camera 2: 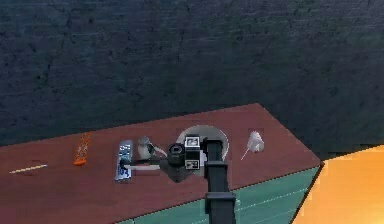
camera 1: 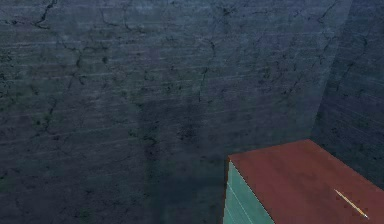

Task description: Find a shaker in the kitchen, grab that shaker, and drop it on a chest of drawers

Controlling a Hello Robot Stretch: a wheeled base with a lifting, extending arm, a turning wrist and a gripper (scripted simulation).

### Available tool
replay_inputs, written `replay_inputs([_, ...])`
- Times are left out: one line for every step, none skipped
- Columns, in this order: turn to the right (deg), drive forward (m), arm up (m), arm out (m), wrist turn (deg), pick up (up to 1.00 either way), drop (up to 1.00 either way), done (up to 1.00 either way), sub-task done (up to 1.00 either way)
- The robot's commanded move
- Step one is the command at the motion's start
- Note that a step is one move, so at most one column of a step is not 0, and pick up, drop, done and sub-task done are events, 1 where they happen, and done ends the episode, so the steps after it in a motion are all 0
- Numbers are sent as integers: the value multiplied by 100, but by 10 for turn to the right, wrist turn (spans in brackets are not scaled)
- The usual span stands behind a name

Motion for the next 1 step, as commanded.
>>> replay_inputs([0, 0, 0, 0, 0, 0, 0, 100, 0])
